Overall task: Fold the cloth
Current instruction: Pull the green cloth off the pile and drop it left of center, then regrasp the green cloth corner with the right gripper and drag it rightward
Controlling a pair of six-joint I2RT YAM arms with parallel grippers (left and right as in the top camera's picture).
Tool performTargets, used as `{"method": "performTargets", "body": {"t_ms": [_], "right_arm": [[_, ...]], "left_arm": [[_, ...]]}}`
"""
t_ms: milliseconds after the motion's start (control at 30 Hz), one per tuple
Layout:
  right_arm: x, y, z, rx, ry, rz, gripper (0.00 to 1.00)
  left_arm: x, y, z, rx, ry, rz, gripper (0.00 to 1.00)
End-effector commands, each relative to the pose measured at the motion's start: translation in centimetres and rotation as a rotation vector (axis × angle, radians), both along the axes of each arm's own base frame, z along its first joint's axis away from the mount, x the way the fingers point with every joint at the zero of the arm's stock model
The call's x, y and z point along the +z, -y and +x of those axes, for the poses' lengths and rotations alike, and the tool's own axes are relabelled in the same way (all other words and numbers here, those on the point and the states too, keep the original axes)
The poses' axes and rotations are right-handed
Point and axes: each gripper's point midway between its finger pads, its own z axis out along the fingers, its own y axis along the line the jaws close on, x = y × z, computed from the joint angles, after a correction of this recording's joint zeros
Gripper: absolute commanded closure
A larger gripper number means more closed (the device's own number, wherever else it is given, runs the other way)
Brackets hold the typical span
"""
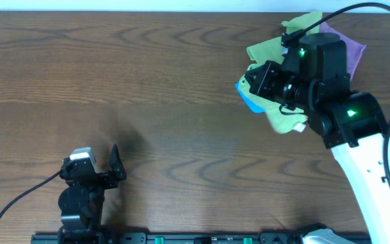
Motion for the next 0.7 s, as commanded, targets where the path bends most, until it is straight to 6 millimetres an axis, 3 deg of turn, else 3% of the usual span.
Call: {"method": "performTargets", "body": {"t_ms": [0, 67, 133, 167, 233, 267, 333, 400, 433, 500, 533, 600, 667], "right_arm": [[1.1, -2.6, -0.7, 0.048, 0.009, 0.054, 0.98], [3.1, -6.6, -1.9, 0.214, 0.053, 0.166, 0.98], [6.5, -10.3, -3.7, 0.431, 0.139, 0.311, 0.98], [8.6, -11.4, -4.8, 0.546, 0.211, 0.375, 0.98], [11.6, -11.9, -6.0, 0.690, 0.333, 0.448, 0.97], [11.7, -11.5, -5.7, 0.683, 0.339, 0.448, 0.78], [10.4, -10.1, -4.4, 0.614, 0.303, 0.411, 0.01], [7.3, -7.9, -2.7, 0.479, 0.194, 0.334, 0.01], [4.6, -6.1, -1.8, 0.378, 0.114, 0.253, 0.01], [1.5, -4.1, -1.2, 0.271, 0.025, 0.145, 0.01], [-1.0, -2.3, -1.2, 0.201, -0.036, 0.030, 0.01], [-3.1, -1.3, -1.5, 0.183, -0.077, -0.080, 0.01], [-4.7, -1.5, -1.8, 0.228, -0.091, -0.156, 0.01]], "left_arm": [[-1.0, -0.3, -0.1, 0.021, -0.022, -0.006, 0.05], [-1.0, -0.3, -0.1, 0.021, -0.022, -0.006, 0.05], [-1.0, -0.3, -0.1, 0.021, -0.022, -0.006, 0.04], [-1.0, -0.3, -0.1, 0.021, -0.022, -0.006, 0.05], [-1.0, -0.3, -0.1, 0.021, -0.022, -0.006, 0.05], [-1.0, -0.3, -0.1, 0.021, -0.022, -0.006, 0.05], [-1.0, -0.3, -0.1, 0.021, -0.022, -0.006, 0.05], [-1.0, -0.3, -0.1, 0.021, -0.022, -0.006, 0.05], [-1.0, -0.3, -0.1, 0.021, -0.022, -0.006, 0.05], [-1.0, -0.3, -0.1, 0.021, -0.022, -0.006, 0.05], [-1.0, -0.3, -0.1, 0.021, -0.022, -0.006, 0.05], [-1.0, -0.3, -0.1, 0.021, -0.022, -0.006, 0.05], [-1.0, -0.3, -0.1, 0.021, -0.022, -0.006, 0.05]]}}
